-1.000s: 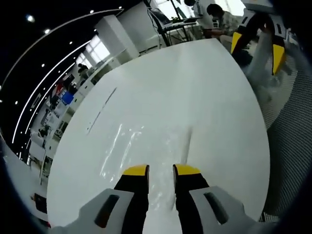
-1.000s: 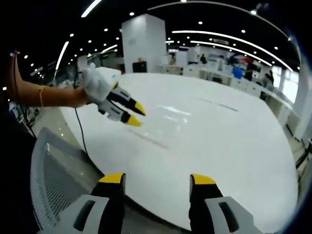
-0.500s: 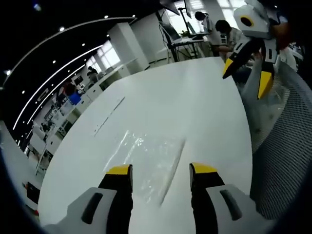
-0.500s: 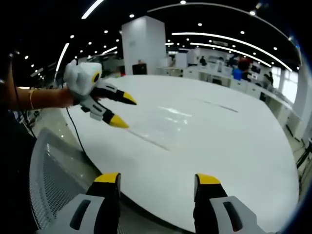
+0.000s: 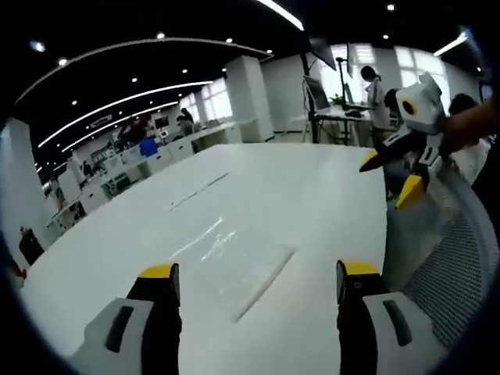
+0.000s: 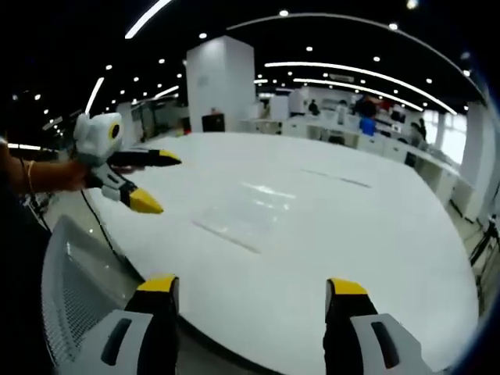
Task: Open the resealable bag by pulling the two sides of the seal apart until the entire bag opening is separated and visibly accessible.
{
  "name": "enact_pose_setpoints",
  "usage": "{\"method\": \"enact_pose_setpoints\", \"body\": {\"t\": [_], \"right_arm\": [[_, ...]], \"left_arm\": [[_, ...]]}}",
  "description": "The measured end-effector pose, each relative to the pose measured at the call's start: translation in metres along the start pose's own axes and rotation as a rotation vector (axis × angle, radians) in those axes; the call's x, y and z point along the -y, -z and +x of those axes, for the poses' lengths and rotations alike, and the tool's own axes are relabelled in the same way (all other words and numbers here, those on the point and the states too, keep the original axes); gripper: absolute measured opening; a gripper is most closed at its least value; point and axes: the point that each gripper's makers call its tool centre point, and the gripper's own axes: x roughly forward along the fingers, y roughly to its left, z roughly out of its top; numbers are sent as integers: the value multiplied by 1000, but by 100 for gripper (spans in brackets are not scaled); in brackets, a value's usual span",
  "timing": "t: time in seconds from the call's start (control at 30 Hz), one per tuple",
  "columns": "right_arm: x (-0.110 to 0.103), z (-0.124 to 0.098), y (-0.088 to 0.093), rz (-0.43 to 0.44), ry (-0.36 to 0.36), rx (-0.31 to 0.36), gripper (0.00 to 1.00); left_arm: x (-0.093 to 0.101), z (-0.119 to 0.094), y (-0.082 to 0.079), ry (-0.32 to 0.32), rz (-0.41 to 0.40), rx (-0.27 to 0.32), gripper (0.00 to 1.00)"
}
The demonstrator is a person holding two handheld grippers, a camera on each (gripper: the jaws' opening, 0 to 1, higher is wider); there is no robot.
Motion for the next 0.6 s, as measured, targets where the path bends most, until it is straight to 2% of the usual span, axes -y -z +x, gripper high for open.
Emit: {"method": "enact_pose_setpoints", "body": {"t": [0.13, 0.2, 0.33, 0.47, 0.6], "right_arm": [[-2, -1, -6, 14, -15, 45, 79], [-2, -1, -6, 22, -18, 61, 80], [-4, -1, -12, 23, -22, 91, 82], [-5, -1, -16, 17, -23, 110, 83], [-5, 0, -21, 5, -19, 137, 84]], "left_arm": [[3, -13, -12, -4, -132, 94, 98], [2, -20, -15, -8, -187, 130, 99], [4, -28, -9, -27, -224, 142, 99], [10, -30, -5, -16, -277, 165, 99], [10, -37, -5, -46, -288, 179, 99]]}}
